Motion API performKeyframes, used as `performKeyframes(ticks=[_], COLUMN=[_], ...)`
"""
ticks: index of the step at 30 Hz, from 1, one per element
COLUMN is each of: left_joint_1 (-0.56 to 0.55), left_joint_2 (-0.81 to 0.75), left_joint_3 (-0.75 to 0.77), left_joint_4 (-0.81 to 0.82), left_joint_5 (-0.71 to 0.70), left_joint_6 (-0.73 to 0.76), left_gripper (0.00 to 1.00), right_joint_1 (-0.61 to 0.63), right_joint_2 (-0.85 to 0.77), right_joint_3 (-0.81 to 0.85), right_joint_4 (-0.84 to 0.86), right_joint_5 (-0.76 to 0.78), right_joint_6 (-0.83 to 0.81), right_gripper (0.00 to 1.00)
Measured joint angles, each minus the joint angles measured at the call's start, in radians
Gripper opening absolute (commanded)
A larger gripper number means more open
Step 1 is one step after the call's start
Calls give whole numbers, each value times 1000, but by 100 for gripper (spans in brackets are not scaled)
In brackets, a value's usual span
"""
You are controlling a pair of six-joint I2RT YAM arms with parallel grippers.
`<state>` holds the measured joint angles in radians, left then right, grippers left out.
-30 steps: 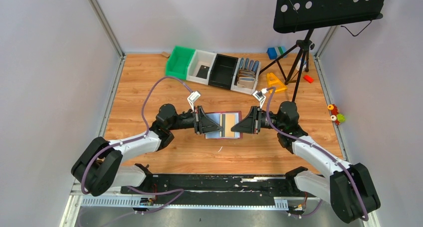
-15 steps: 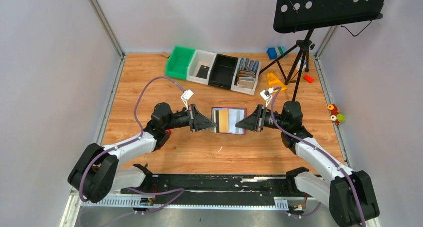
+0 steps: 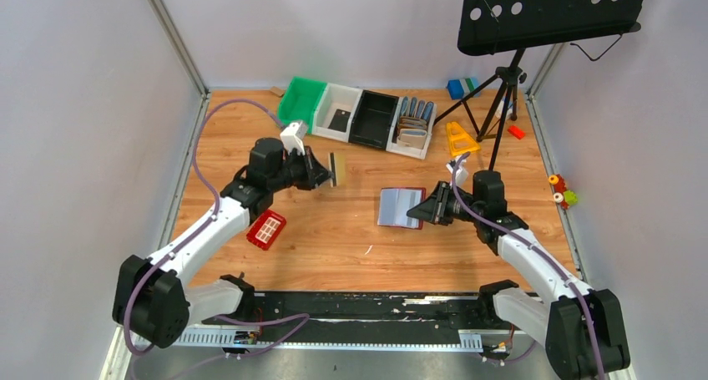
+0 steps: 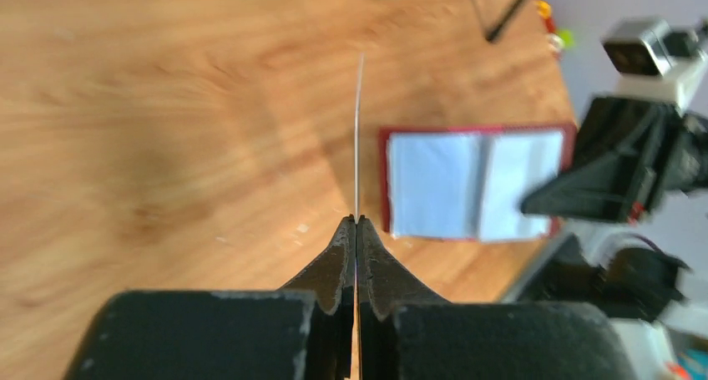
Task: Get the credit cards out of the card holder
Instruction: Place the credit card in the storage box.
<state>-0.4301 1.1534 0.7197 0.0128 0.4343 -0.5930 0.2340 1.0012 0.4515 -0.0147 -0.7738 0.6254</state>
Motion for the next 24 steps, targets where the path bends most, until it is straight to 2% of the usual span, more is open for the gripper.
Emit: performKeyframes(ticks=[5,12,18,24], left_joint_1=[0,1,2,1], left_joint_2=[80,320,531,667], left_joint_3=[232,496,681,748], left_joint_4=[-193,-328,-356,-325], left_joint_5=[-240,-385,-306,-179], left_joint_6=[156,301,348,325], left_gripper=[0,0,0,0], right_joint_1=[0,0,0,0], right_joint_2=[28,28,7,7], right_joint_3=[53,147,158,158], right_joint_4=[-87,-175,-219,-230], right_joint_5=[28,60,88,97], right_joint_6=[-71,-163,-209,-221], right_gripper=[0,0,0,0])
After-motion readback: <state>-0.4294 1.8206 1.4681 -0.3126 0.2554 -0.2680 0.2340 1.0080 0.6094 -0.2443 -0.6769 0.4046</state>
